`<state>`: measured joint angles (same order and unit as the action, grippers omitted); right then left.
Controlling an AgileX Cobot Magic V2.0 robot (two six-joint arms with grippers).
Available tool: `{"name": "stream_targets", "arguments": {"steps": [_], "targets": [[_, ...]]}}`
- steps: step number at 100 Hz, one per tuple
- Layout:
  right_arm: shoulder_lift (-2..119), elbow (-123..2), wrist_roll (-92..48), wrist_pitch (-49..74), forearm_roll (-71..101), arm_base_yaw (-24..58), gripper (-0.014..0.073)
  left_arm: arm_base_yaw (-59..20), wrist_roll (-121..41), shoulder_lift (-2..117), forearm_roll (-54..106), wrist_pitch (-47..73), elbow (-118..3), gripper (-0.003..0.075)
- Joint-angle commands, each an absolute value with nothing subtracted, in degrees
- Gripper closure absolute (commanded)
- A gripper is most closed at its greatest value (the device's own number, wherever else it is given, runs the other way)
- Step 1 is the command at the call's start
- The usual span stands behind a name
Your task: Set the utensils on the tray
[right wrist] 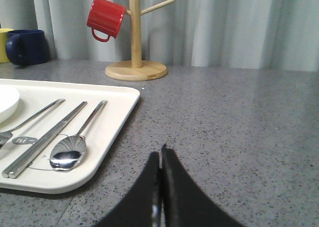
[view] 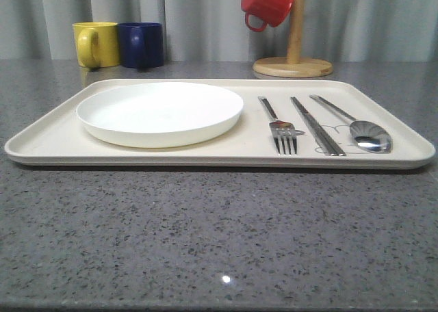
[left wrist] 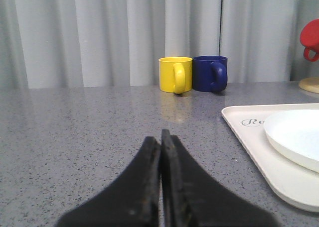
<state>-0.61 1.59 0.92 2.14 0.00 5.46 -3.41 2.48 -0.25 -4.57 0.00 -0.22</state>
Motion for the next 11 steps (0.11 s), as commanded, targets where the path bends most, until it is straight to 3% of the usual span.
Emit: {"name": "stream_targets", "arguments": {"steps": [1, 11], "targets": [[-1.70, 0.56, 0.43, -2.67, 0.00, 5.12, 0.0662, -3.25, 2.98, -2.20, -4.05, -5.14, 2.21, 0.0738], [-1.70, 0.56, 0.43, -2.67, 0.00, 5.12, 0.0662, -3.25, 2.98, -2.20, -4.05, -5.14, 2.21, 0.0738]]}}
